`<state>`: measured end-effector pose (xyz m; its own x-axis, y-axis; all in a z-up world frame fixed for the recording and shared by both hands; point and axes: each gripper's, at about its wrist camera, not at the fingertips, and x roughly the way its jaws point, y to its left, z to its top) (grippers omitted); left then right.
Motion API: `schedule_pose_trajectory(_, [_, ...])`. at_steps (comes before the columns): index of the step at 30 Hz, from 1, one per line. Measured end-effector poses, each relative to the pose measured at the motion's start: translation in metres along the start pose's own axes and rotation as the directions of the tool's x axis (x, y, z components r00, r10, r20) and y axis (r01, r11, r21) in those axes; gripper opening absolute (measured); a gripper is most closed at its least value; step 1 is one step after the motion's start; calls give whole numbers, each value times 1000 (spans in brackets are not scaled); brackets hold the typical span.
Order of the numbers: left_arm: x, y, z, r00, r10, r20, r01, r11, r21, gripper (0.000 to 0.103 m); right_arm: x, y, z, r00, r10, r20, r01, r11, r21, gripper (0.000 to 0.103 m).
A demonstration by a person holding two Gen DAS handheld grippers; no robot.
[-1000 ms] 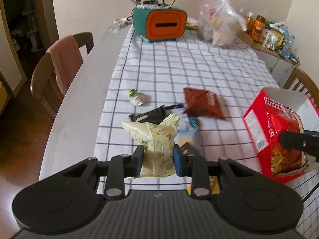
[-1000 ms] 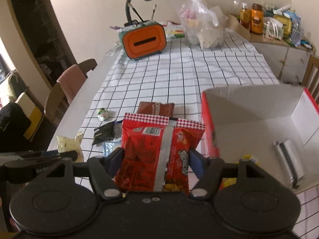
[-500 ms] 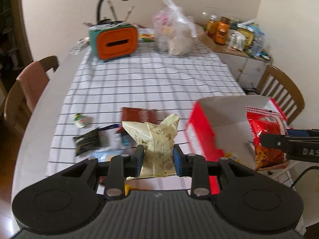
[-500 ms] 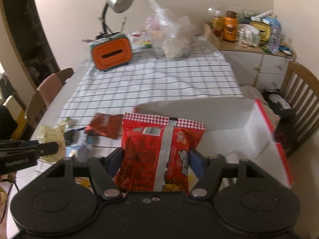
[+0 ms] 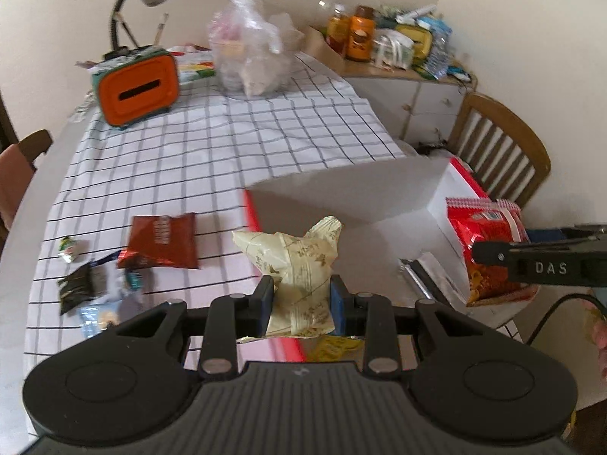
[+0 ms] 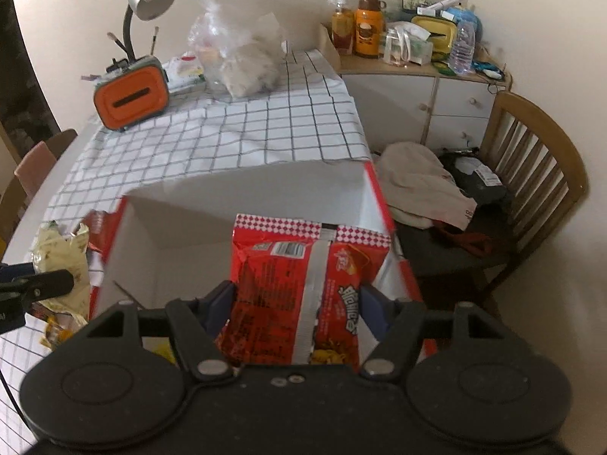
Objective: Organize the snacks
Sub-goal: 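Carry the beige pouch with the left tool while the right tool carries the chip bag into the box, then release the beige pouch from the left tool while the right tool releases the chip bag in the box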
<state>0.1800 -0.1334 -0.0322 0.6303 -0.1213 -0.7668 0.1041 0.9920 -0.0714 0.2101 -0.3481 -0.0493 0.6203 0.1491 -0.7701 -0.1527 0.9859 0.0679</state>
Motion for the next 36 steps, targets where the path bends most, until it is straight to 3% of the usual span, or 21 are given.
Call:
schedule_pose_trajectory(10, [47, -49, -10, 997, 6, -82, 3, 995, 104, 30, 35, -10, 0, 999, 28, -47, -32, 996, -82, 69])
schedule_pose_trajectory(17, [73, -59, -17, 989, 50, -141, -30, 989, 142, 30, 65, -2, -5, 994, 39, -103, -53, 989, -140, 69])
schedule_pose_trajectory(23, [82, -67, -15, 981, 80, -178, -47, 982, 182, 30, 74, 3, -5, 993, 8, -117, -31, 979, -203, 70])
schedule_pose_trajectory(36, [83, -64, -13, 977, 92, -195, -57, 983, 176, 31, 72, -4, -1, 992, -5, -127, -20, 980, -198, 69])
